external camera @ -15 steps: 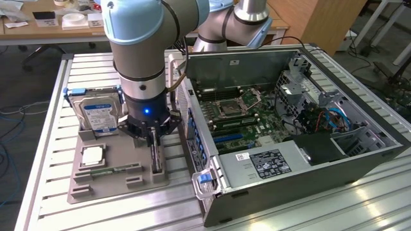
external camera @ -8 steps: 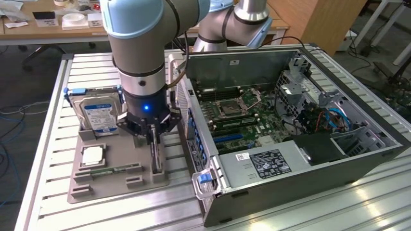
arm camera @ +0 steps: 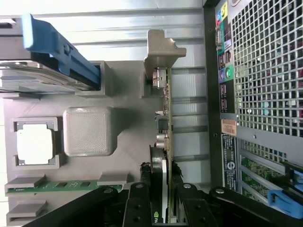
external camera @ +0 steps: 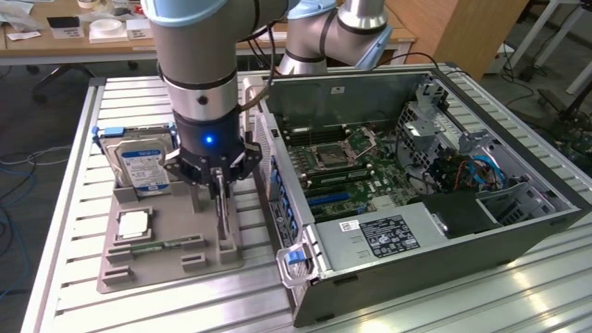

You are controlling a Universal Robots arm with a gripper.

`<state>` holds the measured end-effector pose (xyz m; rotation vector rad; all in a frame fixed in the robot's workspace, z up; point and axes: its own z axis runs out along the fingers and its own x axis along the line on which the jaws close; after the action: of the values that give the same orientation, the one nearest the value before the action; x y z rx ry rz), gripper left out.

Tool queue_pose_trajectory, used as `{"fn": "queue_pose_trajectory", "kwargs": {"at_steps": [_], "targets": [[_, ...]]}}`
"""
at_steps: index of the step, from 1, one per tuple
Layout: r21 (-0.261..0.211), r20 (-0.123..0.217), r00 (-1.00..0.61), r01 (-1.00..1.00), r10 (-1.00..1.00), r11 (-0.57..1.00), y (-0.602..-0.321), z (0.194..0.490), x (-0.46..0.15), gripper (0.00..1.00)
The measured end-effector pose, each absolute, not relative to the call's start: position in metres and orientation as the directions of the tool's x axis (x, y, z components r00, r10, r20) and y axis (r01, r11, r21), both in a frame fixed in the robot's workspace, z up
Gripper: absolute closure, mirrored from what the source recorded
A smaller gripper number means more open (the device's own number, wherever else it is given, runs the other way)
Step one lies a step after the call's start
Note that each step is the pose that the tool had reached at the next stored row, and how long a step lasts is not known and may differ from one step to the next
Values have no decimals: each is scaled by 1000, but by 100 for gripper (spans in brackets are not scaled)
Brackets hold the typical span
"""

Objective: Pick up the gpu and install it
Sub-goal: 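Pick up the gpu and move the gpu toward the slot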

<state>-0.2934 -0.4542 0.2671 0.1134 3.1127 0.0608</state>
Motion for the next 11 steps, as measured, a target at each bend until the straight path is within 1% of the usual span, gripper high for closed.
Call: {"fn": "queue_pose_trajectory", "kwargs": {"at_steps": [4, 11], "targets": [[40, -25, -998, 63, 64, 997, -454, 277, -293, 73], [39, -25, -998, 58, 59, 998, -454, 278, -293, 73]]}}
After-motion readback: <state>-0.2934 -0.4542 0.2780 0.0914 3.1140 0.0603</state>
